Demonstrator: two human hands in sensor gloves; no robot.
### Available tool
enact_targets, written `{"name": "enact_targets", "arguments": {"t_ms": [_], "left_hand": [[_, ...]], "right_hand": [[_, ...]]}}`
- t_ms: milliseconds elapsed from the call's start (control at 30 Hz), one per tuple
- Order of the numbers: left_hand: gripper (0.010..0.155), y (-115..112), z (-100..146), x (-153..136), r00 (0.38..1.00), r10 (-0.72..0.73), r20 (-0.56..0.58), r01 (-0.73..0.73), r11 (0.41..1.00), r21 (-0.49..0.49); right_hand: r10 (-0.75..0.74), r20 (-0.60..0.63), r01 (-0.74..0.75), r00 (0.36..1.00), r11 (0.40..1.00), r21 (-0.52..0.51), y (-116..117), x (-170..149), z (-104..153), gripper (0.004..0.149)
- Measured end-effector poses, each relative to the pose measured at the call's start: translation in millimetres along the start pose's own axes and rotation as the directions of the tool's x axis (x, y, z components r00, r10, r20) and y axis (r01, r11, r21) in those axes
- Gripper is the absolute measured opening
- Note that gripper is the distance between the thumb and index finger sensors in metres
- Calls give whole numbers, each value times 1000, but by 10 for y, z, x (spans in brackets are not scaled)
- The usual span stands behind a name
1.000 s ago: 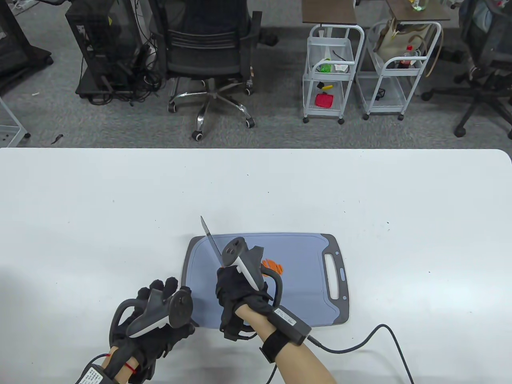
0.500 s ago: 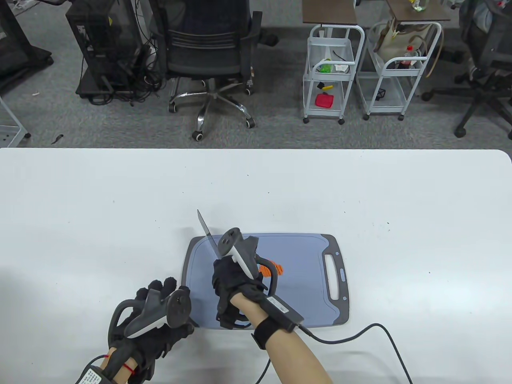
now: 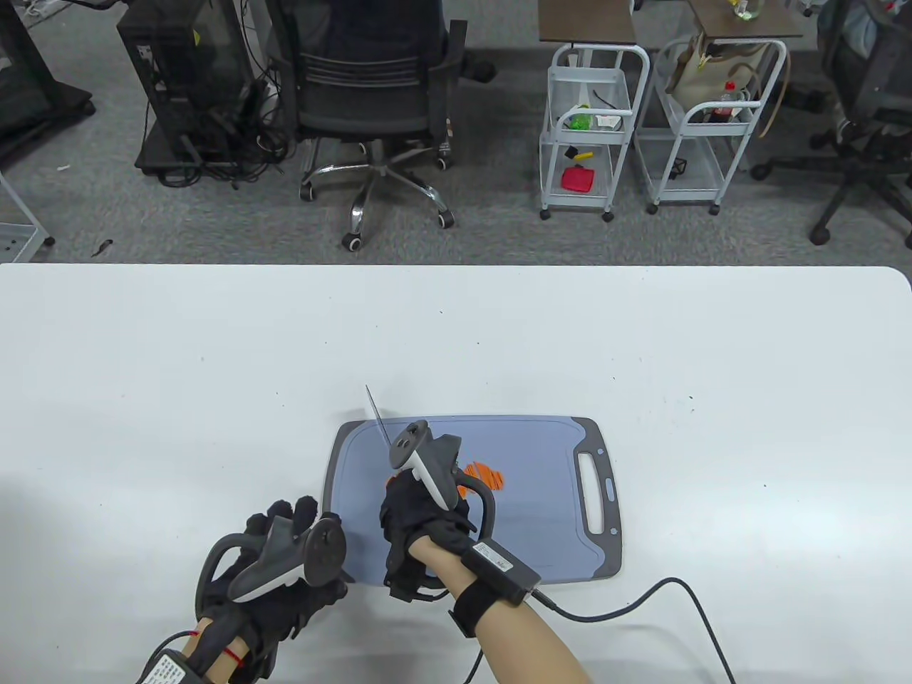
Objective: Chop plasticine discs into granules with repetitive downward strikes
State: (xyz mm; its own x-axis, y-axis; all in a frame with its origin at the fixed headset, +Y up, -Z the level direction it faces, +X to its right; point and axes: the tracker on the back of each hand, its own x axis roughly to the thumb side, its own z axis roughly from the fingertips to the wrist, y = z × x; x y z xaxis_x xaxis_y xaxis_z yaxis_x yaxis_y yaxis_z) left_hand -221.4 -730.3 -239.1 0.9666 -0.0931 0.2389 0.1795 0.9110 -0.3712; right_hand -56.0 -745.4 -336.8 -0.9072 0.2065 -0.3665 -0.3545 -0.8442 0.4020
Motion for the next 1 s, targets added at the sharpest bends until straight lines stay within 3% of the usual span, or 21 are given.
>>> {"name": "enact_targets", "arguments": {"t_ms": [133,267,400,467,500,667,767,833,933,1000], "left_hand": [[90,-9,14,8,1000,7,5,-7,1000,-1],[90,-10,1,-11,1000,14,5,-14,1000,-1],[90,-19,-9,-16,1000,-4,-2,4,1000,-7],[90,-20,-5,-7,1000,-6,2,6,1000,-10],[90,-22,-4,0,1000,-9,3,9,1000,-10],[90,-25,-2,-4,1000,-1,-1,1,1000,-9],[90,-33,-8,-18,1000,10,1,-10,1000,-13],[90,-30,-15,-28,1000,9,-3,-9,1000,-16],[90,-25,-15,-30,1000,-4,-10,4,1000,-9],[90,-28,-11,-22,1000,-7,-8,7,1000,-13]], "right_hand": [[-44,54,44,998,999,-2,-60,0,-72,55],[-111,110,114,988,993,-13,-133,-101,55,55],[-42,96,41,994,999,12,-88,-101,150,55],[30,25,-31,999,999,42,19,-96,74,55],[-13,76,15,997,1000,-23,46,-68,96,55],[22,59,-21,998,1000,-16,-30,126,-44,55],[46,62,-47,997,999,15,-134,126,0,54],[75,116,-67,990,995,-72,-197,72,149,54],[29,93,-31,995,999,19,-131,-45,235,54],[40,76,-41,996,999,12,-18,-94,176,54]]}}
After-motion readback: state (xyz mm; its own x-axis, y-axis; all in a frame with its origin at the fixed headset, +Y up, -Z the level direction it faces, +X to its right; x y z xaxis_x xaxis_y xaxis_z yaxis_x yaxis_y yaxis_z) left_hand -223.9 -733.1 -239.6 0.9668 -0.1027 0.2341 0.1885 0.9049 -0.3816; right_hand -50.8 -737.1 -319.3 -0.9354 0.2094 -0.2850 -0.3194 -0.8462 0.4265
